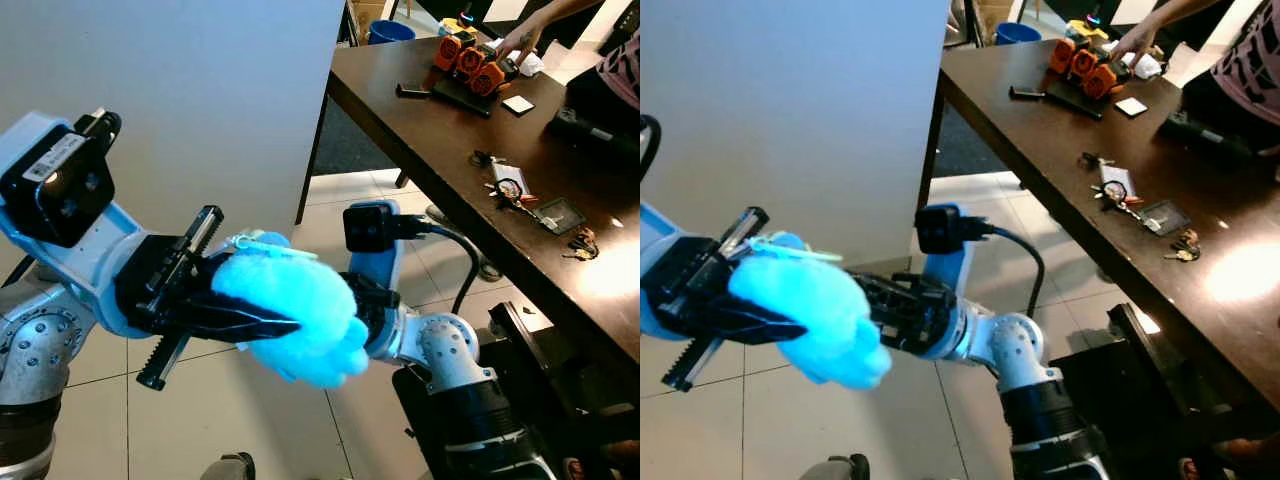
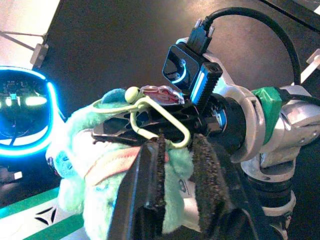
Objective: Hang keys on a hook
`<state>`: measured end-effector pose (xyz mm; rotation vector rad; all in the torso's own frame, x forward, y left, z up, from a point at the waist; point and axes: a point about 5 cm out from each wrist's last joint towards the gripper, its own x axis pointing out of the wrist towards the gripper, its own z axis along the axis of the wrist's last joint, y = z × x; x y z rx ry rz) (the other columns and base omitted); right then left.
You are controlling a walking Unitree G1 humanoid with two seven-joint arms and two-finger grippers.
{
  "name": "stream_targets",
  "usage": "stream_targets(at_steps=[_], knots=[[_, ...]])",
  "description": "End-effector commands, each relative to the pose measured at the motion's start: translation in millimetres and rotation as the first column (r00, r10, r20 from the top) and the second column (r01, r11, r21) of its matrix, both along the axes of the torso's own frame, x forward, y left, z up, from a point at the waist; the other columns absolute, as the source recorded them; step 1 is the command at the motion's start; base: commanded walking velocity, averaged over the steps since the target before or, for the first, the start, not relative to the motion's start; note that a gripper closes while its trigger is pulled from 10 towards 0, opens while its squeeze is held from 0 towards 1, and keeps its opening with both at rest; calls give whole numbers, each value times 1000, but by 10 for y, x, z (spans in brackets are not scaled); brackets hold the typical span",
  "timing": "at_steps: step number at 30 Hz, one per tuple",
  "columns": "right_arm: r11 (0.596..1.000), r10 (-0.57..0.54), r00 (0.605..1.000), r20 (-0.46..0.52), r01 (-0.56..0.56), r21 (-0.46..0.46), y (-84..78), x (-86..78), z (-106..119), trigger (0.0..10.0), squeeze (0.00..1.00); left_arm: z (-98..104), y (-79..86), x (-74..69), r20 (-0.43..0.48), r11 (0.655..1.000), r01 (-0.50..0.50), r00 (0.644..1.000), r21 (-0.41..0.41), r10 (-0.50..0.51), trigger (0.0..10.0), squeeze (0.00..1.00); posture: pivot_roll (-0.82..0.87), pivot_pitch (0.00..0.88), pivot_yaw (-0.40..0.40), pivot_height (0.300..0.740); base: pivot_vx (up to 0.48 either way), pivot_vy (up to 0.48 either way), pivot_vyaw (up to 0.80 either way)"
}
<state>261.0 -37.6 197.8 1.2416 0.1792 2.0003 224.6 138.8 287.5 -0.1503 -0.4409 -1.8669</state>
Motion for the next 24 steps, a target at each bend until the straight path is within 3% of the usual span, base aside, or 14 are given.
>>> stream_targets(at_steps=[1,9,18,19,23,24], knots=[[1000,-7,1000,-3,7,3,-10,11,-10,3373,0,21,-36,-50,20,1000,30,999,7,-30,10000,0,221,54,-48,740,0,0,0],[1000,4,1000,4,-4,14,7,10,5,3255,0,-7,-68,-65,6,999,49,999,8,-49,10000,0,221,57,-42,740,0,0,0],[999,-17,1000,16,17,29,-18,54,49,2431,0,-30,-69,-48,-4,999,50,999,7,-50,10000,0,219,57,-43,740,0,0,0],[999,-28,999,21,27,30,-34,65,55,1608,0,-34,-62,-39,-3,999,42,999,9,-42,10000,0,217,52,-43,740,0,0,0],[997,-72,997,38,71,34,-105,110,82,1098,0,-47,-36,0,3,1000,7,1000,18,-7,10000,0,214,49,-41,740,0,0,0],[996,-83,996,42,82,36,-125,121,90,471,0,-52,-30,10,5,1000,-3,1000,22,3,10000,0,214,49,-41,740,0,0,0]])
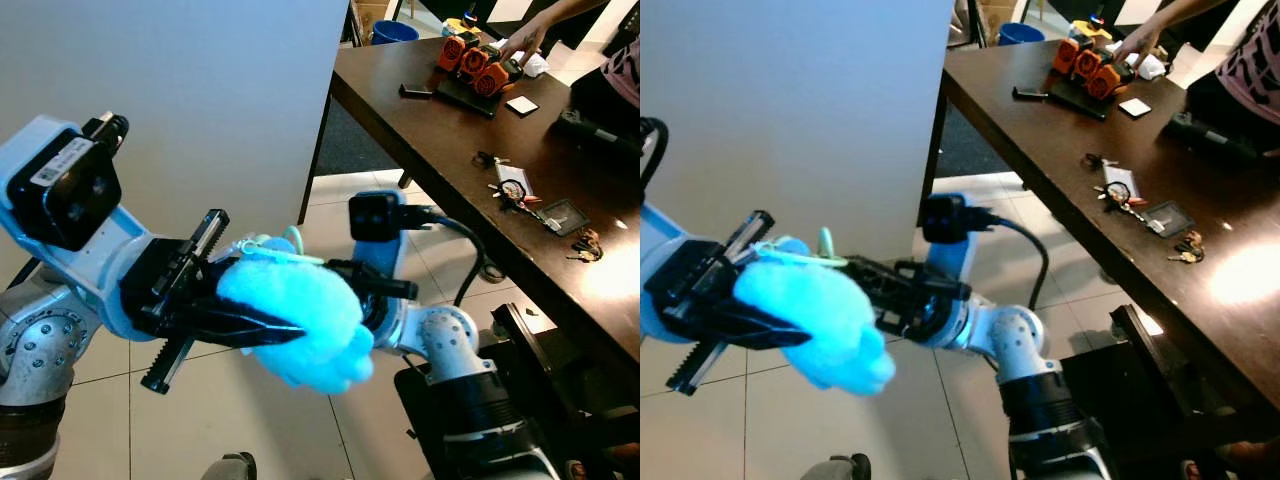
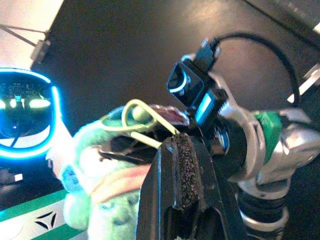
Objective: Hang keys on a hook
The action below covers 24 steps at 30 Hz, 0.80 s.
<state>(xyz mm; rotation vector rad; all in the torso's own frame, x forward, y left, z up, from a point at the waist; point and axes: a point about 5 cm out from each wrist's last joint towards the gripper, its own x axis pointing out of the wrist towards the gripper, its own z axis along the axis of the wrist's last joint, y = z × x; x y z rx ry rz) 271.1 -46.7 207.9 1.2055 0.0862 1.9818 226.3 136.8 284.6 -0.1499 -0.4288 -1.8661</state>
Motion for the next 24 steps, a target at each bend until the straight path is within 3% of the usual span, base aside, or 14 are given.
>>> stream_targets(at_steps=[1,6,15,16,17,18,21,22,23,24], knots=[[999,-40,999,8,40,5,-67,35,4,471,0,-31,-1,14,12,1000,-23,1000,16,23,10000,0,213,50,-39,740,0,0,0],[989,-147,988,54,147,5,-203,114,78,0,0,-91,7,91,28,993,-105,994,50,104,10000,0,207,49,-35,740,0,0,0],[981,-191,976,102,193,-9,-240,113,108,0,0,-154,-46,121,46,987,-138,990,80,134,10000,0,201,46,-36,740,0,0,0],[981,-188,976,112,192,-25,-220,94,82,3373,0,-140,-46,123,49,987,-141,989,74,137,10000,0,201,44,-35,740,0,0,0],[981,-185,976,118,190,-37,-205,81,65,3373,0,-129,-45,125,51,987,-143,989,70,139,10000,0,201,44,-35,740,0,0,0],[975,-204,970,130,213,-57,-171,78,26,10000,0,-102,-41,126,55,988,-143,989,54,140,10000,0,203,44,-39,740,0,0,0],[967,-229,963,144,241,-76,-137,77,-15,10000,0,-73,-37,125,60,989,-142,988,37,140,10000,0,203,43,-40,740,0,0,0],[964,-247,959,136,257,-66,-135,86,-24,10000,655,-52,-36,116,66,990,-136,989,27,134,10000,0,206,44,-42,740,0,0,0],[963,-257,958,128,265,-55,-139,91,-26,10000,655,-41,-37,109,70,991,-133,989,22,131,10000,0,206,44,-42,740,0,0,0],[961,-269,956,119,275,-39,-149,106,-14,10000,1000,-32,-39,97,73,992,-126,990,19,124,10000,0,208,46,-44,740,0,0,0]])
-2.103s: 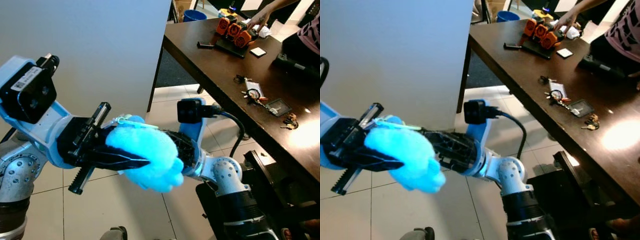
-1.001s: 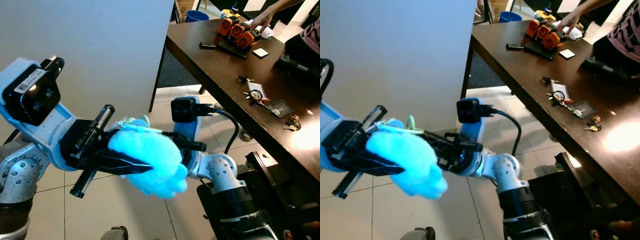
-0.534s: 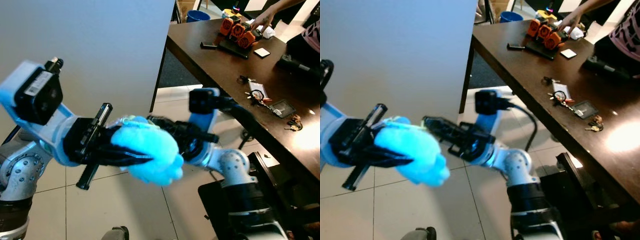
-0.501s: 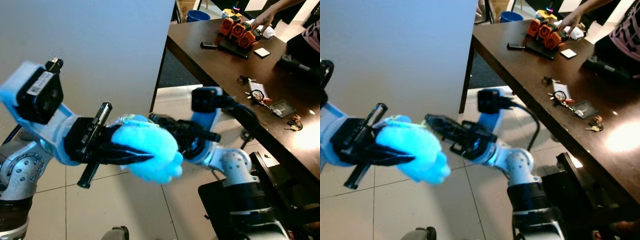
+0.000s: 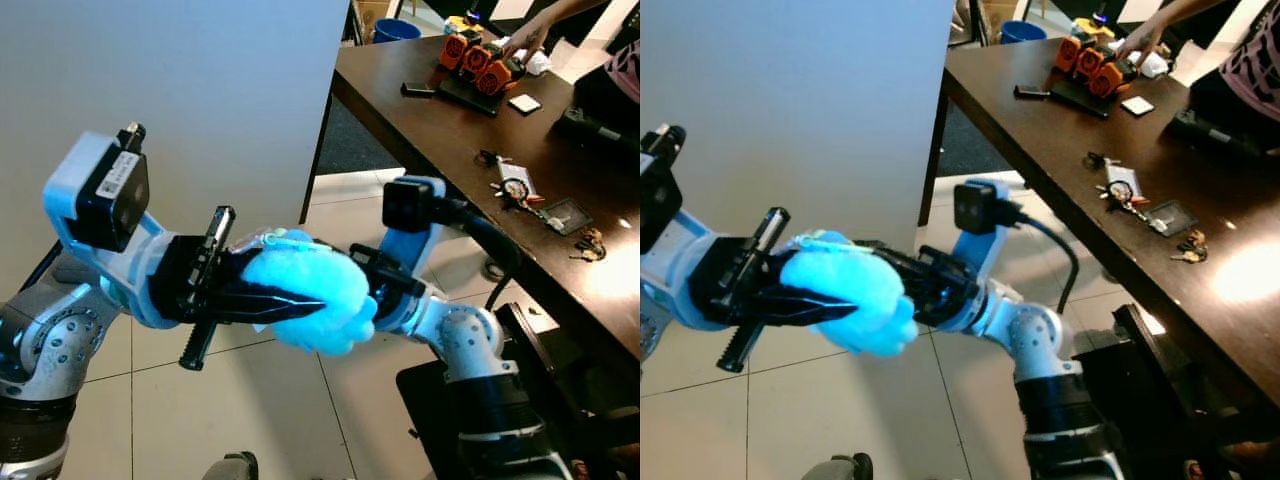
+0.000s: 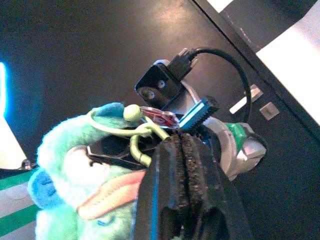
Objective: Hang keys on a hook
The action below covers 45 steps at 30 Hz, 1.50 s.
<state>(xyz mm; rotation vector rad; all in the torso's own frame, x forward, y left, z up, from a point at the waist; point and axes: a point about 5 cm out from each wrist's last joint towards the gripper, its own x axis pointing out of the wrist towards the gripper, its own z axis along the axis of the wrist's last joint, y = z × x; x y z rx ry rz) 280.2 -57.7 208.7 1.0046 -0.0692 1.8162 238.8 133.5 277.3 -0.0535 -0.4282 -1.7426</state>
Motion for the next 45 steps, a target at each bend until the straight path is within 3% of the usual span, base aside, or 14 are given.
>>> stream_targets(at_steps=[1,10,18,19,29,33,43,44,45], knots=[[999,-32,999,-12,32,13,-46,25,-13,10000,1000,44,-8,-36,29,1000,18,999,-9,-18,10000,0,208,45,-44,740,0,0,0],[999,-34,999,9,34,34,-96,38,48,10000,1000,41,-13,-46,27,1000,21,999,-11,-21,10000,0,209,44,-45,740,0,0,0],[998,24,1000,11,-23,-55,-15,-30,-65,10000,1000,54,-42,-74,22,998,51,998,-23,-50,10000,0,208,51,-47,740,0,0,0],[997,54,999,1,-54,-55,-6,-44,-71,10000,0,57,-54,-83,21,998,65,998,-23,-65,10000,0,210,55,-47,740,0,0,0],[977,211,975,-63,-211,6,55,-84,-28,10000,0,124,-110,-137,29,989,146,989,-39,-145,10000,0,222,68,-44,740,0,0,0],[954,295,952,-81,-289,81,87,-136,11,10000,0,139,-110,-144,31,987,156,987,-43,-155,10000,0,229,73,-40,740,0,0,0],[929,365,924,-114,-353,112,136,-178,-9,10000,0,150,-120,-149,29,985,166,986,-42,-165,10000,0,237,74,-36,740,0,0,0],[931,358,926,-117,-346,117,142,-171,-9,0,0,152,-119,-148,29,985,166,986,-42,-165,10000,0,237,75,-35,740,0,0,0],[933,353,928,-119,-340,119,146,-166,-9,0,0,154,-119,-147,29,985,166,986,-42,-165,10000,0,237,75,-35,740,0,0,0]])
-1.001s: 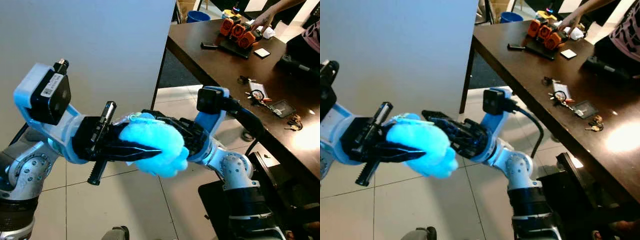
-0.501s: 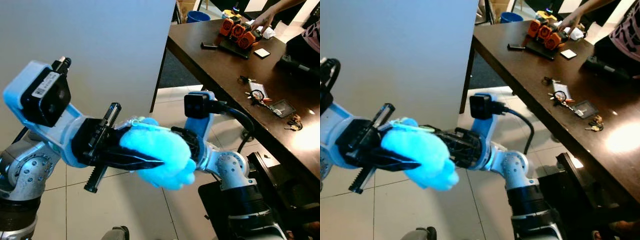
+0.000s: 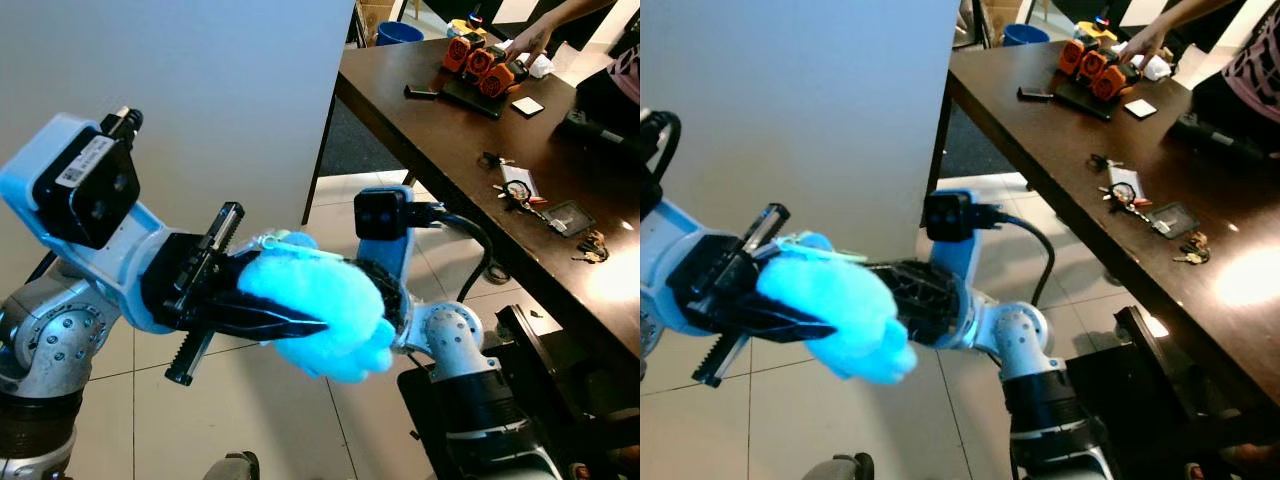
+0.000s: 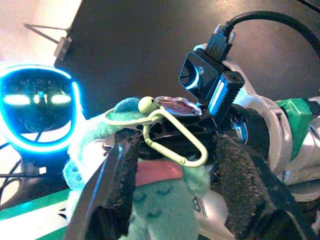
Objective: Hang keys on a hook
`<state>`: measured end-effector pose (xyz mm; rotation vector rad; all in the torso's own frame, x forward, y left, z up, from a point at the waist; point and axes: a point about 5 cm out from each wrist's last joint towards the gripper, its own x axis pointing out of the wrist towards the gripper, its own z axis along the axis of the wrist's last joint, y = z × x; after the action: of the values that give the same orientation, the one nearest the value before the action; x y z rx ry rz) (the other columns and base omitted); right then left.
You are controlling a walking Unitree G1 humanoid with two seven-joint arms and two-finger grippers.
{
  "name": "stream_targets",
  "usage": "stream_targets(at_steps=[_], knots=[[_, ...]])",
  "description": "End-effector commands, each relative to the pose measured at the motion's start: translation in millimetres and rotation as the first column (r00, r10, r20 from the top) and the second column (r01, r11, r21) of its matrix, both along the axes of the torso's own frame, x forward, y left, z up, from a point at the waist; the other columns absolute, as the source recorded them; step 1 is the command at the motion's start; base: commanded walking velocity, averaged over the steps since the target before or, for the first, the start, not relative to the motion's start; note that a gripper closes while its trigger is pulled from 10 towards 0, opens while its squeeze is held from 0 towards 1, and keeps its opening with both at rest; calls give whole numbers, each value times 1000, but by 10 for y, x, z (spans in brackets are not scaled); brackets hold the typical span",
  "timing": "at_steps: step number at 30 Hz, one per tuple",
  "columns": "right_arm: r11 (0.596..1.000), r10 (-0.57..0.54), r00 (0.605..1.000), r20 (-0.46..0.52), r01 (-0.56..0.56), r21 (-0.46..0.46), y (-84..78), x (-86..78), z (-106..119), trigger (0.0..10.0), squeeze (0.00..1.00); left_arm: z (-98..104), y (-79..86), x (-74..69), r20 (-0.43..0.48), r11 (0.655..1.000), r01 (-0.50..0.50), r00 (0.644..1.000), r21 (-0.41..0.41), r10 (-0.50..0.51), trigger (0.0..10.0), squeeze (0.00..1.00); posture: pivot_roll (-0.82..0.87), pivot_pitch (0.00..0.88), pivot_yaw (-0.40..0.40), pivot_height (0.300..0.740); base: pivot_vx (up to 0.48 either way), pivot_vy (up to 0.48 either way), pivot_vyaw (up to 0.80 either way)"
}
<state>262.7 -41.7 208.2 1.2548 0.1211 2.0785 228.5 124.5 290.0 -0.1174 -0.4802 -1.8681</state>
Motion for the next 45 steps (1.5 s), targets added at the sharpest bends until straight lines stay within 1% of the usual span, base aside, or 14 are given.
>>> stream_targets(at_steps=[1,23,26,30,31,34,35,36,37,39,41,42,43,45], knots=[[1000,-8,1000,-14,8,11,-10,12,-3,0,0,29,-27,-43,22,1000,27,999,4,-27,10000,0,235,75,-35,740,0,0,0],[998,-68,998,4,68,-3,-60,47,17,0,0,33,-3,-4,24,1000,14,1000,3,-14,10000,0,222,66,-32,740,0,0,0],[997,-82,996,16,83,-10,-74,57,23,0,0,24,8,14,24,1000,-5,1000,4,5,10000,0,221,61,-34,740,0,0,0],[978,-197,976,98,202,-47,-166,137,92,0,0,-90,77,158,37,986,-162,986,44,161,10000,0,221,59,-35,740,0,0,0],[978,-197,976,98,202,-47,-166,137,92,0,0,-90,77,158,37,986,-162,986,44,161,10000,0,221,59,-35,740,0,0,0],[918,-349,910,224,380,-111,-289,237,143,0,0,-280,164,269,72,939,-315,949,138,308,10000,0,215,54,-37,740,0,0,0],[918,-349,910,224,380,-111,-289,237,143,0,0,-280,164,269,72,939,-315,949,138,308,10000,0,215,54,-37,740,0,0,0],[881,-410,873,265,454,-132,-346,294,169,0,0,-344,194,302,90,914,-370,929,168,360,10000,0,210,53,-39,740,0,0,0],[881,-410,873,265,454,-132,-346,294,169,0,0,-344,194,302,90,914,-370,929,168,360,10000,0,210,53,-39,740,0,0,0],[821,-485,808,334,553,-145,-454,358,248,0,0,-486,216,369,153,848,-476,879,235,451,10000,0,205,53,-41,740,0,0,0],[813,-497,797,343,566,-138,-474,362,280,0,0,-516,203,384,158,835,-490,871,249,465,10000,0,205,53,-42,740,0,0,0],[808,-505,790,348,574,-131,-486,363,304,0,0,-534,189,397,158,827,-501,865,254,476,10000,51,205,53,-42,740,0,0,0],[806,-510,784,354,579,-123,-492,357,330,0,0,-540,158,402,125,834,-493,870,246,477,10000,1000,204,53,-42,740,0,0,0],[807,-512,779,361,581,-109,-486,346,355,0,0,-545,104,404,101,849,-479,878,223,469,10000,1000,203,55,-39,740,0,0,0]])
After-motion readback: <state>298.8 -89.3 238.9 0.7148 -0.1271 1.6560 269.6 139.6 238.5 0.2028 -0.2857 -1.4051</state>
